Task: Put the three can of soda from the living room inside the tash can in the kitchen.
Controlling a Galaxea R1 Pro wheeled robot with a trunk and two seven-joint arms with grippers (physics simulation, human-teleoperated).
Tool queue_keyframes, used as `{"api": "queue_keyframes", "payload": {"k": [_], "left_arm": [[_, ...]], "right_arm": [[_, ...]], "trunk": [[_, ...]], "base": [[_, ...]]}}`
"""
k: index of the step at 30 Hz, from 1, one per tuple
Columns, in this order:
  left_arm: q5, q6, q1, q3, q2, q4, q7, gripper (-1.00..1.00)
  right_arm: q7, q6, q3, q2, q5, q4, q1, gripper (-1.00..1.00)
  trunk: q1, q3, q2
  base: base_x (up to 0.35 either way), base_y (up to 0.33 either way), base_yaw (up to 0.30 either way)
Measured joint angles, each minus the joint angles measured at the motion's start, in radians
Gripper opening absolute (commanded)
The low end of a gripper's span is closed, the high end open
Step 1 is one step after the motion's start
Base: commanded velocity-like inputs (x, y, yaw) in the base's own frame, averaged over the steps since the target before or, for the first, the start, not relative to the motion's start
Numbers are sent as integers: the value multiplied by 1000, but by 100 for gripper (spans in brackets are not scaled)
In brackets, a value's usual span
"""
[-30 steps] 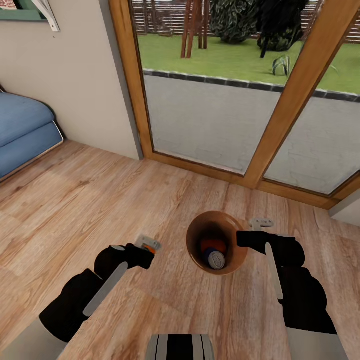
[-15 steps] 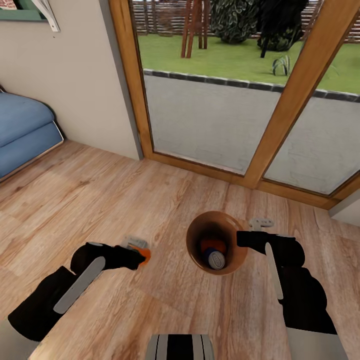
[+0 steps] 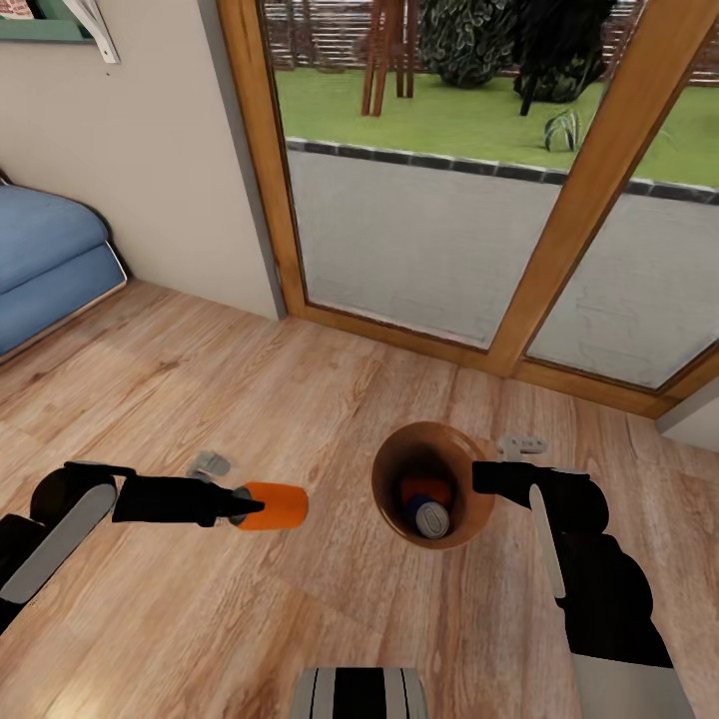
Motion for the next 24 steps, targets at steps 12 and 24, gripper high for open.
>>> {"api": "queue_keyframes", "payload": {"k": [12, 24], "left_arm": [[9, 6, 0, 41, 26, -2, -429, -100], [107, 8, 1, 98, -86, -2, -476, -100]], "right_arm": [[0, 0, 0, 0, 1, 0, 0, -100], [0, 0, 0, 0, 0, 0, 0, -100]], "trunk": [[0, 0, 0], [0, 0, 0]], "base": [[0, 0, 0], [0, 0, 0]]}}
